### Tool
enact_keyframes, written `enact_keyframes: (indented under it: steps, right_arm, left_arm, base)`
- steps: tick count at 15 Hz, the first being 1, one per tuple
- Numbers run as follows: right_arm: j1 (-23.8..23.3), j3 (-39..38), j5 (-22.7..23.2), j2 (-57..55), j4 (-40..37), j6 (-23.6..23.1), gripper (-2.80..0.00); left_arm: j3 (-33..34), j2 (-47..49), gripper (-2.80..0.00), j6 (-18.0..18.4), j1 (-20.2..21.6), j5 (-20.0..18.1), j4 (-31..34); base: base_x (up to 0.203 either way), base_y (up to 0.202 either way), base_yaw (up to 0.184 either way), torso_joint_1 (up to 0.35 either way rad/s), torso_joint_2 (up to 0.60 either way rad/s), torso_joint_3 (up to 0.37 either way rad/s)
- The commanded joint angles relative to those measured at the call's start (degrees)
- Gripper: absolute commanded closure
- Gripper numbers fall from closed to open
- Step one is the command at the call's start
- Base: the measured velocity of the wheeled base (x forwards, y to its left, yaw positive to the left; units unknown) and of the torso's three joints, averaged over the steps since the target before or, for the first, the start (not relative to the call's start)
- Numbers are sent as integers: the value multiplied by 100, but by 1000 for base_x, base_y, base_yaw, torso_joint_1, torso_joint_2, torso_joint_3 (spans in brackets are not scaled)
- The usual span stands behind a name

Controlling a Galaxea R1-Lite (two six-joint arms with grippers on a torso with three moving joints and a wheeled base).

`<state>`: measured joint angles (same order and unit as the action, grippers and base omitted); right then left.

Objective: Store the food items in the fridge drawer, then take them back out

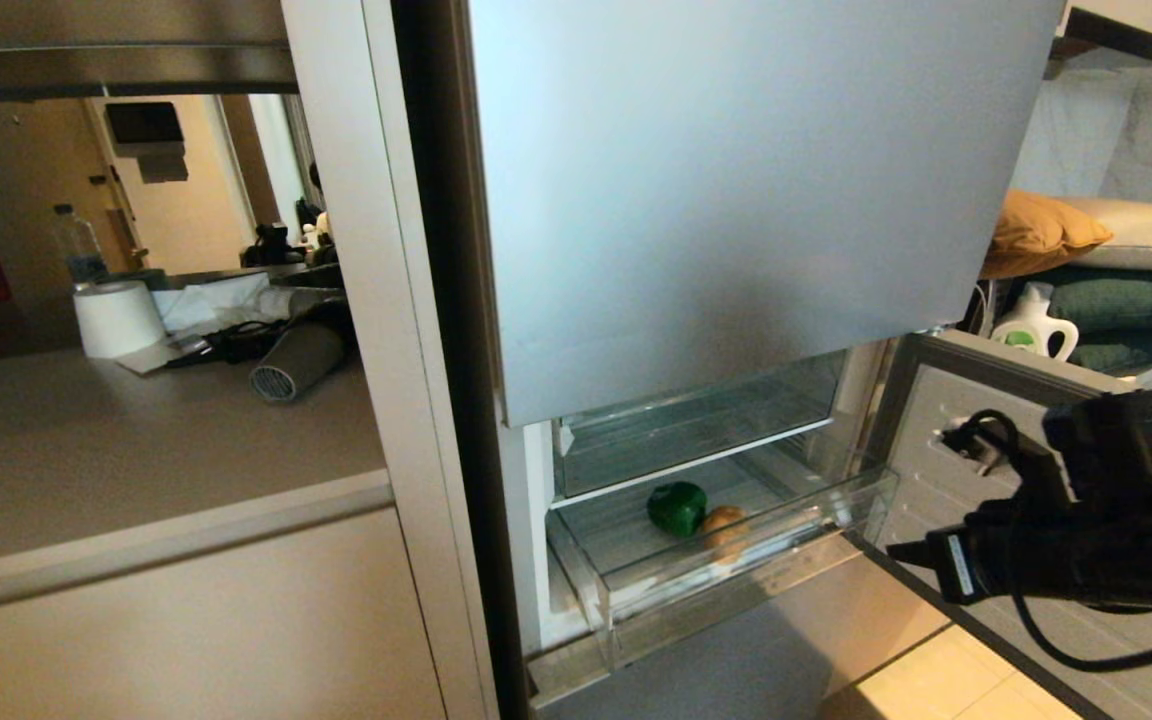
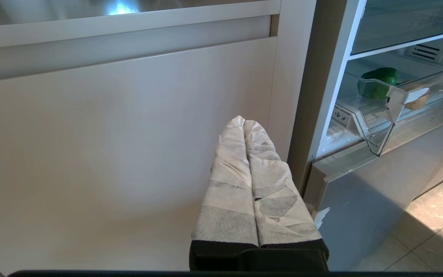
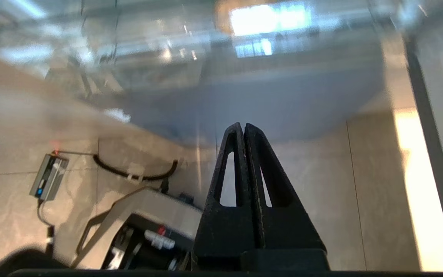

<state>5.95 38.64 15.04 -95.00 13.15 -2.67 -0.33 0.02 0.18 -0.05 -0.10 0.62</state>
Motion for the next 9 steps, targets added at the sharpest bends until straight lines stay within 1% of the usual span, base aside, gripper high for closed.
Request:
enact_keyframes:
  steps: [1,5,9]
  right_arm:
    - [137,439,38,-1315,427,-34,0]
    - [304,1156,38,-1923,565,-45,0]
    - [318,1705,-42,-2451,558,-58,0]
  left_arm:
    - [-2,-2,0,-1,5,1,-1]
    - [-2,-2,0,-1,5,1,-1]
    - [-2,-2,0,-1,5,1,-1]
  base:
    - [0,0,0,0,0,0]
    - [0,0,0,0,0,0]
    - [0,0,0,0,0,0]
